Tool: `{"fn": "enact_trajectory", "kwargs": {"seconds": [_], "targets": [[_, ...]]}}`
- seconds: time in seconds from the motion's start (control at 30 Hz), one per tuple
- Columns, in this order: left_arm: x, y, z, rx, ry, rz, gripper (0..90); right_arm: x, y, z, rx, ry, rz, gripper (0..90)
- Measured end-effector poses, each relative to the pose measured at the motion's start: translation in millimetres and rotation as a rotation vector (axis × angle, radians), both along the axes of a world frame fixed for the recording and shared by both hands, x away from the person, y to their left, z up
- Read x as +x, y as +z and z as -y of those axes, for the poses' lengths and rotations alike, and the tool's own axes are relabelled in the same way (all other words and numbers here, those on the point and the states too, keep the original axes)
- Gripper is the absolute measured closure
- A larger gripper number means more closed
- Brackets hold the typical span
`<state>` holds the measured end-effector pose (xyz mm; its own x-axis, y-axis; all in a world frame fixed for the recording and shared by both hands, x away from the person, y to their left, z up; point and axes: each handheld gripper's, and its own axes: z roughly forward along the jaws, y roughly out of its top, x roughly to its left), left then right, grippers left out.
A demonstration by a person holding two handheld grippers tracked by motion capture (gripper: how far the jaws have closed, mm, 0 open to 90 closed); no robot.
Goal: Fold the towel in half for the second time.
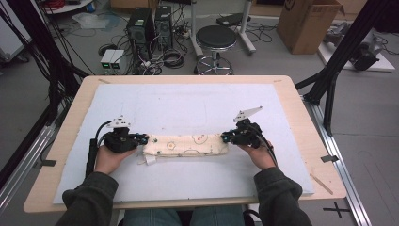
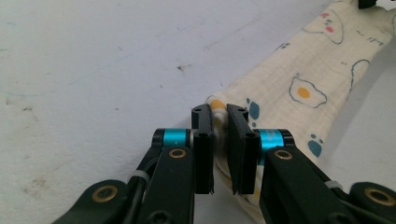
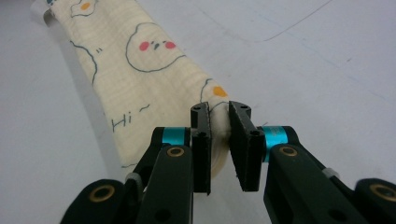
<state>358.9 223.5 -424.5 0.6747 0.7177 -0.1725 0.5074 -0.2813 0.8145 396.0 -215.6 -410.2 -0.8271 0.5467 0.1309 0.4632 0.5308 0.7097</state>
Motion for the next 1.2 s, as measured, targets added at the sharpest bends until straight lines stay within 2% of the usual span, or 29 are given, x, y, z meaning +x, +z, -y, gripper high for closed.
{"fn": "enact_trajectory", "kwargs": {"seconds": [0.13, 0.27, 0.33, 0.4, 0.43, 0.5, 0.53, 0.57, 0.67, 0.9, 1.0, 1.07, 1.2], "targets": [[11.2, 3.8, 2.3, -0.004, 0.020, 0.002, 81.1, 9.3, 4.0, -2.7, -0.016, -0.011, 0.018, 79.4], [25.3, 7.7, 5.1, -0.013, 0.053, 0.005, 81.2, 20.6, 6.8, -2.4, -0.026, -0.040, 0.008, 79.4], [32.2, 8.4, 7.0, 0.005, 0.057, -0.006, 81.2, 27.0, 8.5, -2.0, -0.029, -0.048, 0.014, 79.4], [37.5, 9.3, 8.8, 0.000, 0.068, 0.003, 81.2, 33.5, 10.0, -1.9, -0.031, -0.063, 0.011, 79.4], [39.6, 8.9, 9.8, -0.012, 0.080, 0.001, 81.2, 36.8, 10.5, -2.0, -0.036, -0.069, 0.010, 79.4], [44.6, 6.3, 10.5, -0.009, 0.093, -0.004, 81.2, 43.0, 11.4, -2.6, -0.053, -0.079, 0.012, 79.4], [48.2, 5.0, 11.9, -0.004, 0.105, -0.025, 81.2, 46.5, 12.4, -3.2, -0.060, -0.084, 0.008, 79.4], [50.6, 4.2, 13.2, 0.007, 0.114, -0.026, 81.2, 48.9, 12.8, -3.1, -0.054, -0.086, 0.028, 79.4], [57.2, 3.0, 15.3, -0.010, 0.145, -0.029, 81.3, 56.5, 9.4, -3.0, -0.059, -0.108, 0.014, 79.4], [65.7, -9.8, 18.8, 0.004, 0.163, -0.062, 81.1, 66.9, -4.1, -3.4, -0.076, -0.138, -0.018, 79.3], [67.1, -12.6, 19.9, 0.006, 0.156, -0.059, 80.0, 70.8, -10.7, -3.5, -0.082, -0.150, -0.038, 78.8], [67.8, -13.8, 19.3, -0.001, 0.155, -0.058, 78.3, 72.4, -13.4, -3.7, -0.081, -0.146, -0.040, 78.3], [66.3, -13.0, 18.1, 0.024, 0.160, -0.066, 70.3, 73.6, -15.8, -3.8, -0.083, -0.148, -0.036, 72.5]]}}
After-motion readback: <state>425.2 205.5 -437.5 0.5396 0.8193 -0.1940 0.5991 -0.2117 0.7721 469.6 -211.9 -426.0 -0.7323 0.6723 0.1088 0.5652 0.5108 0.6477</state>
